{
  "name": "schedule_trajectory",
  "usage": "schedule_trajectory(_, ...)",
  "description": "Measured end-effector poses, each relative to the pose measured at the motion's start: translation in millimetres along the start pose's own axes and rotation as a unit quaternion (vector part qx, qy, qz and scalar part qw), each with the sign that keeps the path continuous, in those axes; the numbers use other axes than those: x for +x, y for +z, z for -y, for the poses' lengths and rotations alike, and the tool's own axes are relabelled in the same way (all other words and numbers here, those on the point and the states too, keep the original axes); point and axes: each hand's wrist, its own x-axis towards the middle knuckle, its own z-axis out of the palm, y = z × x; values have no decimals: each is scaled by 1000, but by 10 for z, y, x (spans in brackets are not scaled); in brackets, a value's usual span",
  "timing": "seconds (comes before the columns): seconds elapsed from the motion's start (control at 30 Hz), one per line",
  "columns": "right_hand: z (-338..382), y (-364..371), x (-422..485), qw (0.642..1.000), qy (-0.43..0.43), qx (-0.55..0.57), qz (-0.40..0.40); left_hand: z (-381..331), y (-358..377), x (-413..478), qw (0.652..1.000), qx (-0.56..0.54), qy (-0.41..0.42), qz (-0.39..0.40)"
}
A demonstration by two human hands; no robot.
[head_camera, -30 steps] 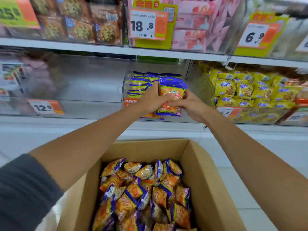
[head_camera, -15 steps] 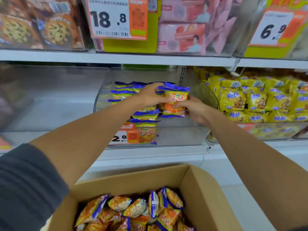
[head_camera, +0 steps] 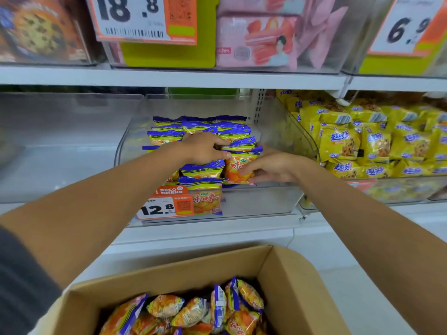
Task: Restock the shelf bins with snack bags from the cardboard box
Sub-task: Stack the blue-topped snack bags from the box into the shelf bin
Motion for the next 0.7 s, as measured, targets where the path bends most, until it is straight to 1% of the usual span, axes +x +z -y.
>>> schedule_trajectory(0.07,9,3,-38,999,2,38,-19,14,-5,0,1000,-8,1,0)
schedule_trajectory(0.17,42,53,-95,1000,-9,4,-9,41,1,-36,996,-91,5,-8)
schedule_trajectory(0.2,56,75,-102,1000,-13,-4,-10,46,2,-41,995,-97,9,-7)
schedule_trajectory(0.23,65,96,-101,1000,-18,-7,-19,55,3,-33,996,-90,10,-2)
schedule_trajectory(0.3,77,130,-103,999,-30,-9,-37,55,7,-15,999,-40,10,5)
schedule_trajectory(0.37,87,153,-112,999,-30,-6,-30,32,28,0,999,33,11,10)
schedule_trajectory(0.43,103,167,-121,999,-30,-7,-27,35,50,14,998,56,5,16)
schedule_trajectory(0.47,108,169,-122,999,-31,-9,-29,39,48,10,999,38,3,17)
schedule_trajectory(0.6,117,168,-202,998,-39,-18,-39,-51,-23,-113,994,-106,14,-8)
schedule_trajectory(0.7,146,157,-361,994,-67,-40,-73,-80,-45,-254,993,-115,6,-34)
